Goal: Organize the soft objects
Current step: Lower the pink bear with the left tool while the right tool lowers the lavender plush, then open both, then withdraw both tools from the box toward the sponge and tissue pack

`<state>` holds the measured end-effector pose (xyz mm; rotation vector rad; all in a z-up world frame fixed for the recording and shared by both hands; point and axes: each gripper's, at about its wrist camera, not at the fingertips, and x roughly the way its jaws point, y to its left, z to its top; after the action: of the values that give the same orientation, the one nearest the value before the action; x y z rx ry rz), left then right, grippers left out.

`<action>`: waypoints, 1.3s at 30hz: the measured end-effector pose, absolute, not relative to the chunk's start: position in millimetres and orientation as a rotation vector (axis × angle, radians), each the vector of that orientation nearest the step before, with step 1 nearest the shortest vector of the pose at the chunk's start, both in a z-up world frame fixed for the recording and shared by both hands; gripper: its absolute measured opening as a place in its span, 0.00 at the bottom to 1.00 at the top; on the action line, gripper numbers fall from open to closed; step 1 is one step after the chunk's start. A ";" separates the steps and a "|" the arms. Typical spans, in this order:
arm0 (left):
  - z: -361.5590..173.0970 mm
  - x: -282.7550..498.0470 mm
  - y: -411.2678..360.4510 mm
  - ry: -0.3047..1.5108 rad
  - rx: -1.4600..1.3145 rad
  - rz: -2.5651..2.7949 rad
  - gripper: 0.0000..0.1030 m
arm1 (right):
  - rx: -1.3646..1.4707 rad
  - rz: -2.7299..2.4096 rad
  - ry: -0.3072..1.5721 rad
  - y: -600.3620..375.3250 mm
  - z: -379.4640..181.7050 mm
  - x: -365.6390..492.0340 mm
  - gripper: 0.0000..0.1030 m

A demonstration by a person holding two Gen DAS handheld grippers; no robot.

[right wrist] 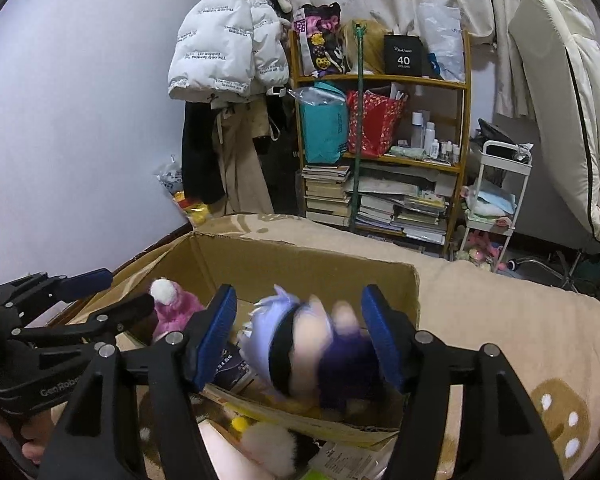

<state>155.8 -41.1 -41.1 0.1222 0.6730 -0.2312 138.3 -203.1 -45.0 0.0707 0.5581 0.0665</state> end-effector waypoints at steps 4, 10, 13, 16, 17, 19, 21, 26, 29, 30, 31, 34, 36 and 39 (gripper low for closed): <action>-41.0 149.8 -37.9 0.680 0.115 -0.232 0.68 | 0.091 0.059 0.552 -204.8 -40.6 132.3 0.77; -38.1 136.5 -36.4 0.681 0.133 -0.226 0.78 | 0.127 0.043 0.537 -213.0 -30.1 119.4 0.90; -33.6 128.4 -35.2 0.681 0.134 -0.227 0.81 | 0.150 0.043 0.538 -217.4 -24.8 111.5 1.00; -28.8 117.4 -34.6 0.657 0.149 -0.218 0.91 | 0.176 0.039 0.518 -221.5 -16.7 98.8 1.00; -27.1 112.9 -33.9 0.649 0.154 -0.213 0.92 | 0.179 0.038 0.517 -222.4 -14.4 95.2 1.00; -25.5 106.4 -32.4 0.649 0.157 -0.214 0.93 | 0.181 0.032 0.515 -224.0 -10.1 88.6 1.00; -25.0 101.0 -31.8 0.656 0.160 -0.213 0.95 | 0.183 0.024 0.512 -225.8 -6.5 82.1 1.00; -24.8 87.7 -32.6 0.675 0.177 -0.218 0.95 | 0.195 0.005 0.510 -230.2 -1.8 64.4 1.00; -23.1 78.8 -31.4 0.673 0.180 -0.216 0.96 | 0.205 -0.005 0.513 -232.7 -2.5 54.4 1.00; -22.7 75.1 -30.8 0.673 0.181 -0.217 0.96 | 0.211 -0.008 0.516 -233.5 -3.3 50.7 1.00; -22.7 72.9 -29.6 0.673 0.181 -0.217 0.96 | 0.216 -0.010 0.517 -234.5 -3.2 48.6 1.00; -22.4 63.2 -28.0 0.675 0.187 -0.219 0.96 | 0.226 -0.016 0.529 -234.4 -5.7 40.2 1.00; -22.4 57.4 -26.9 0.678 0.192 -0.218 0.96 | 0.221 -0.017 0.532 -233.4 -5.8 36.3 1.00; -22.9 52.4 -26.6 0.690 0.198 -0.224 0.96 | 0.208 -0.023 0.533 -231.4 -6.9 28.6 1.00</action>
<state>52.4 -26.6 -22.9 0.1984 0.6904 -0.2243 28.6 -231.4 -6.9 0.2078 0.5331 -0.0233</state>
